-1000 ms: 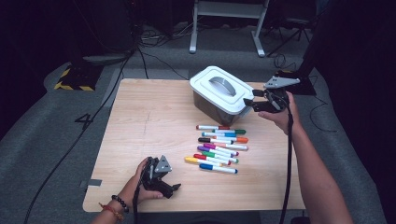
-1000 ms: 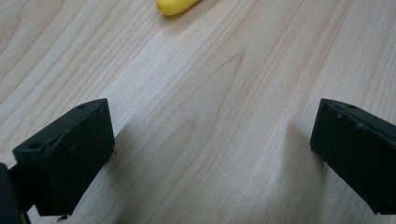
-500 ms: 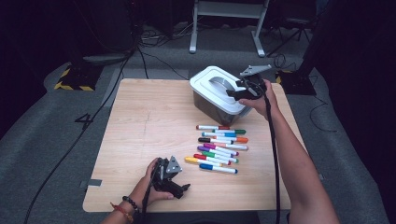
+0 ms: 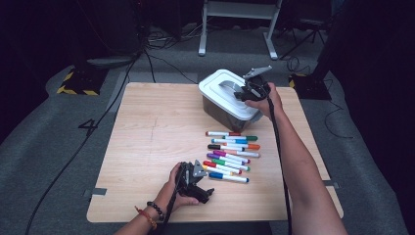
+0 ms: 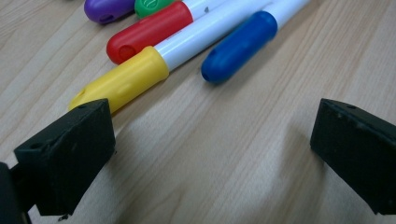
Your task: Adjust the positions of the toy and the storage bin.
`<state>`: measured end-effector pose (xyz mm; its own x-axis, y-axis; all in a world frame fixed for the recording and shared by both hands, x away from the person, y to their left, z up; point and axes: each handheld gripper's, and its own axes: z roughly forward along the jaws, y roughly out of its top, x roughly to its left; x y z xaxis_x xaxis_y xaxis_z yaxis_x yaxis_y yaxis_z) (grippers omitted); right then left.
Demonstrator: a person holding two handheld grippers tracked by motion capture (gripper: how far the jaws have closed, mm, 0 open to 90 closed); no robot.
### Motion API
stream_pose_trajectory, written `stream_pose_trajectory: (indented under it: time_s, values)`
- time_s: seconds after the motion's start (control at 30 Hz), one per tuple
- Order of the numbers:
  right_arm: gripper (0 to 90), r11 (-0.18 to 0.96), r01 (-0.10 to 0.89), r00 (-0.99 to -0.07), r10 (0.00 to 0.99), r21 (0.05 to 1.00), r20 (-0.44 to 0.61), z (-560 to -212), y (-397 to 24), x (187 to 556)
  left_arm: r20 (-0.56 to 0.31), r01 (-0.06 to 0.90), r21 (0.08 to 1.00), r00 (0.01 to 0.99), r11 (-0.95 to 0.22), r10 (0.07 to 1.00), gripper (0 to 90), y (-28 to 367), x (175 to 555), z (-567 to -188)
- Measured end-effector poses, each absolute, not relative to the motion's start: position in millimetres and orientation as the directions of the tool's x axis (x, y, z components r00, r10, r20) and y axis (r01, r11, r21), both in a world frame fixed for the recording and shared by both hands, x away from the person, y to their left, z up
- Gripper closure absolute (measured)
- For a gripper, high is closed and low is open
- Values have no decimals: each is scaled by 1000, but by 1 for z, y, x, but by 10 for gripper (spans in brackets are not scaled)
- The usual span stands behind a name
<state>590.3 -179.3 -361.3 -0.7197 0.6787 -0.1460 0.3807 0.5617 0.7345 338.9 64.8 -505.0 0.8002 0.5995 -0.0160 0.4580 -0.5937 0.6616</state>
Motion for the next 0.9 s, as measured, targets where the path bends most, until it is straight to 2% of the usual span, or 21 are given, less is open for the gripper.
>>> stream_pose_trajectory:
  time_s: [0.07,0.27,0.6,0.9]
  values:
    - [655,574,383,-720,676,724,-156,-366,-180,593,-17,461,659,799,-594,601,2,62,341,-505]
    - [668,593,358,-737,654,721,-173,-366,-183,591,-12,481,659,775,-578,632,4,53,346,-505]
    - [672,636,306,-802,573,708,-169,-364,-190,579,72,475,681,715,-558,696,5,45,350,-504]
    - [672,658,284,-825,539,698,-171,-362,-193,564,51,489,683,709,-542,703,5,49,352,-504]
